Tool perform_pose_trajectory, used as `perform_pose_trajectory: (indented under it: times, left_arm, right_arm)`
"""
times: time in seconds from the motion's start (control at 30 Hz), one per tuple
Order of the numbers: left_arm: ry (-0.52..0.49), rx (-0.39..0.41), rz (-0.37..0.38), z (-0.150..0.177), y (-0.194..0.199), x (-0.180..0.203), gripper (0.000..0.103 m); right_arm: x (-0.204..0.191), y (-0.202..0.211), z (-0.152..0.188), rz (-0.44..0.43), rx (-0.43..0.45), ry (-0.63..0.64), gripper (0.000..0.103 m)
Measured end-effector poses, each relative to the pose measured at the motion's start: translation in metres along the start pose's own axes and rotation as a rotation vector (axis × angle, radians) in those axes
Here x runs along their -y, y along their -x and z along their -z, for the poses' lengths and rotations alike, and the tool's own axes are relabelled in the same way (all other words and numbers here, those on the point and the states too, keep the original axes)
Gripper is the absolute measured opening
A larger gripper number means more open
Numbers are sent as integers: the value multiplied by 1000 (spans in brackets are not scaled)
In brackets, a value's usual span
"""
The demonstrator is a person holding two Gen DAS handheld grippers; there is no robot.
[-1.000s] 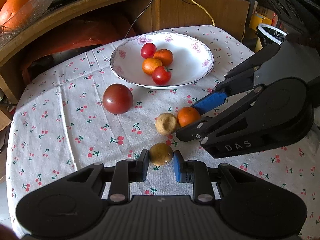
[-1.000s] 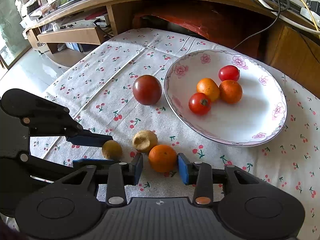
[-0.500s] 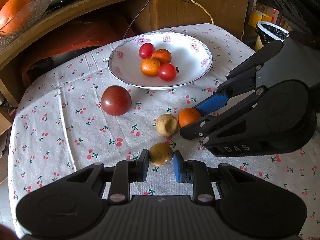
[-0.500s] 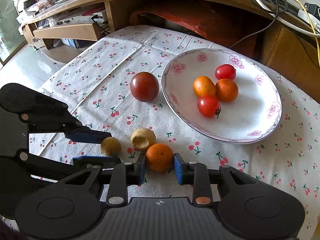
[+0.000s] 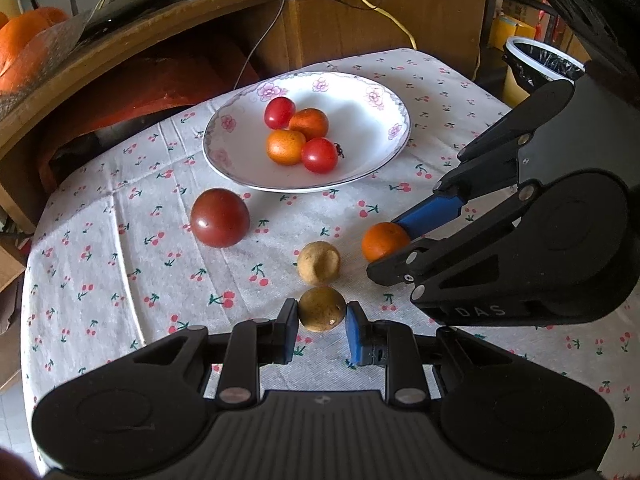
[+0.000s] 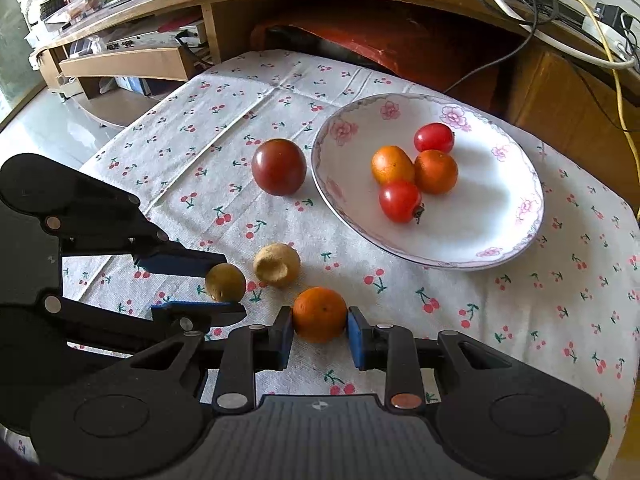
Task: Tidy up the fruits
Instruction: 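Grasp a small orange with the right tool while the left tool holds the kiwi, then carry kiwi and orange over the white bowl and open both tools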
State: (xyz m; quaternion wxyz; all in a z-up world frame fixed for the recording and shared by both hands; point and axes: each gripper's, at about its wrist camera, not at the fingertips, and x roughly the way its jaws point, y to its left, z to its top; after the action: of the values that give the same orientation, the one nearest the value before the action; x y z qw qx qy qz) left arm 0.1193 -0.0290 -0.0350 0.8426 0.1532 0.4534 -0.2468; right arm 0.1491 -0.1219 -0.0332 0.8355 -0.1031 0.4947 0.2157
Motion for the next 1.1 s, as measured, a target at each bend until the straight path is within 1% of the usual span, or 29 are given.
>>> perform_pose_trajectory:
  times: [0.47, 0.7, 1.1]
  left_arm:
    - [-43, -12, 10, -8, -1, 14, 34]
    - [-60, -32, 6, -9, -9, 20, 34]
    - [-80, -29, -1, -14, -7, 28, 34]
  right_arm:
    - [10, 7, 11, 31, -17, -27, 24]
    - [14, 11, 14, 42, -13, -37, 24]
    - [21, 23, 17, 55, 10, -54, 24]
